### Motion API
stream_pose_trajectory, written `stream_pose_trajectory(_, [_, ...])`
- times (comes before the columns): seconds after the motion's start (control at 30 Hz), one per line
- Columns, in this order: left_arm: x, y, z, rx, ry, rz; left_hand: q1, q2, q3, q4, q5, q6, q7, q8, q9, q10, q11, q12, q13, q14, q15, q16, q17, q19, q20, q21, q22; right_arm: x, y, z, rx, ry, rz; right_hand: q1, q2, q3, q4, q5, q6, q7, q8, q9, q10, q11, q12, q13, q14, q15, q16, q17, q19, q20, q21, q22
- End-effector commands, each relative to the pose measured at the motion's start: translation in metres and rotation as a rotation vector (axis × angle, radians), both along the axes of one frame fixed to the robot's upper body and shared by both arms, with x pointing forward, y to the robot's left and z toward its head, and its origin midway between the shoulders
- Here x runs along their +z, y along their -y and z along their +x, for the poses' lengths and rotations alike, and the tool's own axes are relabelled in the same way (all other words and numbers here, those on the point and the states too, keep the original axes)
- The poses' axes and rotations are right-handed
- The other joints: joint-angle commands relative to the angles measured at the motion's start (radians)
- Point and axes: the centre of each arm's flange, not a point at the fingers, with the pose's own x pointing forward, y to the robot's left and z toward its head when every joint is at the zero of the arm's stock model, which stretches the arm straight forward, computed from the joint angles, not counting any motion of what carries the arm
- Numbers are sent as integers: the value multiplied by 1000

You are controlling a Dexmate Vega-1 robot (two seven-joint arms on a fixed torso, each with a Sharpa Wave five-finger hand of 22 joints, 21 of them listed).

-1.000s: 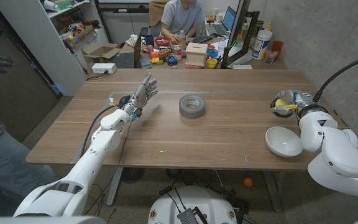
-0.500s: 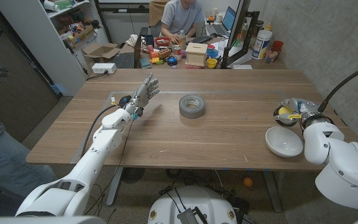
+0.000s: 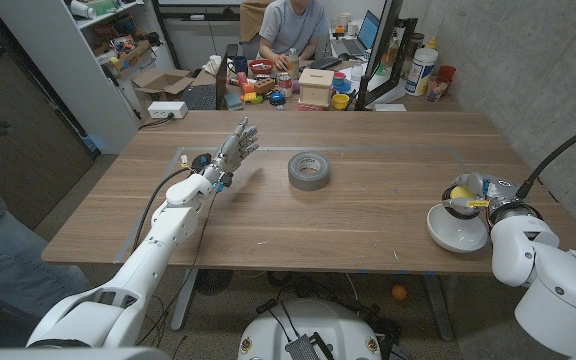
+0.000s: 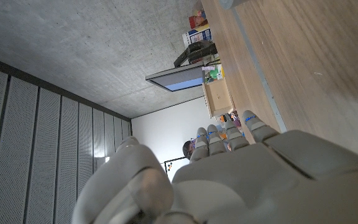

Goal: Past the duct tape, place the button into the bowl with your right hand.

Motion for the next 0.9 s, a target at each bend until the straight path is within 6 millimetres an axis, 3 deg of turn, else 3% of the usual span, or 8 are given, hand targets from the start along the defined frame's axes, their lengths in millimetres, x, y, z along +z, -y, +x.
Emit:
stream_pose_trajectory(0.03, [0, 2, -2, 0, 1, 1, 5, 9, -5, 2, 9, 8, 0, -1, 3, 4, 0, 4, 2, 2, 6, 5, 4, -5, 4, -2, 2, -20, -5, -6, 1, -20, 39, 45, 52, 8, 1, 3, 7, -2, 3, 3, 8, 2, 2, 4, 8, 1, 5, 6, 5, 3, 0, 1])
stream_pose_trajectory(0.9, [-5, 0, -7, 16, -6, 3, 8, 11, -10, 1, 8, 9, -2, -1, 3, 4, 1, 4, 2, 2, 6, 5, 4, -4, 3, -1, 2, -46, 3, 22, -5, -67, 88, 43, 54, 11, 3, 4, 15, -1, 2, 3, 11, 1, -1, 4, 12, -2, 4, 6, 9, 1, -2, 2])
